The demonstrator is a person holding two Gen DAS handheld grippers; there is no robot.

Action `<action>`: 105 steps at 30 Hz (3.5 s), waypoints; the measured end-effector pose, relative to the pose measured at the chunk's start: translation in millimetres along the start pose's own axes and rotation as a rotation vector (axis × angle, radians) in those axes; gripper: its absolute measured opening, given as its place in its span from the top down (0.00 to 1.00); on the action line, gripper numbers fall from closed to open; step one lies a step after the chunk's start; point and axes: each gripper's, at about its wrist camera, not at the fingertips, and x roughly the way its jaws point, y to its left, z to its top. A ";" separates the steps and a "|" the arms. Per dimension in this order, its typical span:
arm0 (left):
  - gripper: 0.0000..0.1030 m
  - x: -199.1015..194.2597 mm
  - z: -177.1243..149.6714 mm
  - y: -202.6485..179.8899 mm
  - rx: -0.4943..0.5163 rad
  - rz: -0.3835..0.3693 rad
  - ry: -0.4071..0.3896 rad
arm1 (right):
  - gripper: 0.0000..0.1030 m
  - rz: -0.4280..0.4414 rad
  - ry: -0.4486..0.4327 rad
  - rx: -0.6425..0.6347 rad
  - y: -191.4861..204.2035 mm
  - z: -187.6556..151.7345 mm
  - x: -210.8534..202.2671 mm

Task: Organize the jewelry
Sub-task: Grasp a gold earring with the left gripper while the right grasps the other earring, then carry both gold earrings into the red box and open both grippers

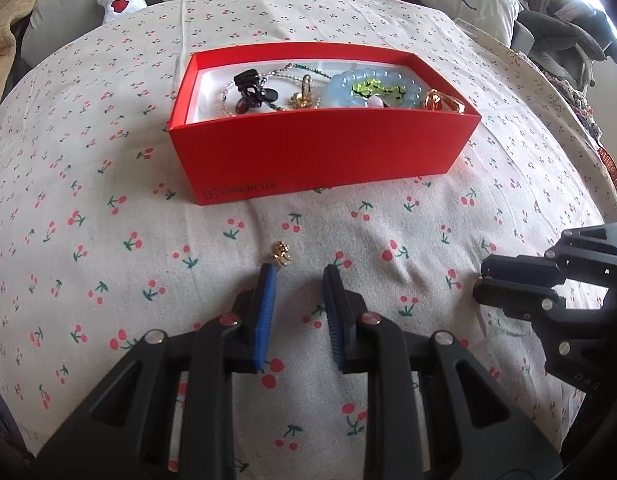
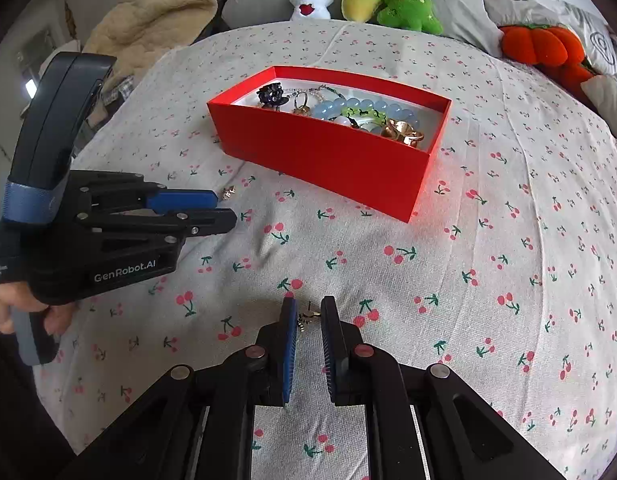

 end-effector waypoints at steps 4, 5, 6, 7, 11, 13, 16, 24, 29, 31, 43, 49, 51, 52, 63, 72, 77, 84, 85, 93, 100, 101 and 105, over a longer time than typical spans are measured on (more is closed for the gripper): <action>0.83 3.0 4.3 -1.0 -0.019 0.030 0.003 | 0.88 0.004 0.000 0.014 -6.9 -3.1 -4.2; 0.86 3.5 4.9 -1.5 -0.019 0.037 0.003 | 0.88 0.005 -0.001 0.019 -8.3 -3.8 -5.5; 0.88 4.0 5.5 -2.0 -0.019 0.044 0.004 | 0.88 0.004 -0.002 0.022 -9.7 -4.1 -6.6; 0.89 4.3 6.2 -2.4 -0.019 0.051 0.005 | 0.88 0.002 -0.002 0.025 -11.3 -3.8 -7.5; 0.95 3.9 7.1 -2.0 -0.028 0.063 0.011 | 0.88 -0.017 0.005 0.045 -16.2 -2.2 -10.0; 0.95 2.5 6.4 -1.1 -0.033 0.064 0.013 | 0.88 -0.024 0.010 0.060 -18.2 -0.7 -10.4; 0.95 -0.7 4.2 1.2 -0.044 0.055 0.021 | 0.88 -0.035 0.012 0.071 -19.4 1.7 -11.2; 0.95 -16.6 0.5 9.7 -0.070 0.003 0.032 | 0.88 -0.048 0.019 0.090 -12.8 12.1 -11.7; 0.95 -31.0 2.4 13.1 -0.093 -0.023 0.022 | 0.88 -0.042 0.015 0.097 -5.8 20.8 -13.5; 0.95 -37.3 4.4 13.8 -0.099 -0.034 0.013 | 0.88 -0.038 0.011 0.104 -3.7 25.5 -14.7; 0.95 -69.4 28.3 19.1 -0.148 -0.097 -0.062 | 0.88 -0.026 -0.062 0.183 -7.3 61.1 -26.9; 0.95 -71.0 49.3 17.1 -0.166 -0.126 -0.119 | 0.88 -0.042 -0.102 0.229 -19.1 78.0 -28.9; 0.95 -67.0 56.3 15.2 -0.161 -0.125 -0.130 | 0.88 -0.053 -0.116 0.244 -24.5 83.1 -28.4; 0.95 -64.0 59.3 14.2 -0.159 -0.120 -0.132 | 0.88 -0.055 -0.122 0.253 -27.6 85.9 -28.0; 0.95 -32.2 77.7 8.7 -0.143 -0.085 -0.121 | 0.88 -0.076 -0.132 0.268 -46.3 104.3 -14.7; 0.75 -29.4 79.2 7.3 -0.129 -0.054 -0.115 | 0.88 -0.075 -0.120 0.267 -48.1 107.4 -6.5; 0.74 -39.8 75.3 10.7 -0.118 -0.027 -0.124 | 0.88 -0.076 -0.116 0.269 -49.9 109.4 -4.0; 0.74 -45.9 66.0 20.6 -0.113 0.010 -0.112 | 0.87 -0.055 -0.105 0.260 -46.3 115.4 4.7; 0.73 -45.5 64.8 22.2 -0.115 0.014 -0.108 | 0.87 -0.048 -0.101 0.259 -45.4 116.3 6.5; 0.54 -44.9 59.2 33.2 -0.137 0.036 -0.084 | 0.77 -0.006 -0.078 0.295 -46.8 119.1 12.2; 0.36 -50.5 54.7 35.2 -0.144 0.059 -0.070 | 0.34 -0.012 -0.141 0.315 -54.5 111.7 -13.1; 0.32 -51.0 53.3 34.9 -0.143 0.069 -0.066 | 0.34 -0.017 -0.145 0.319 -56.6 110.1 -16.8; 0.17 -52.1 44.6 35.4 -0.166 0.095 -0.046 | 0.25 -0.035 -0.145 0.341 -67.2 98.2 -26.8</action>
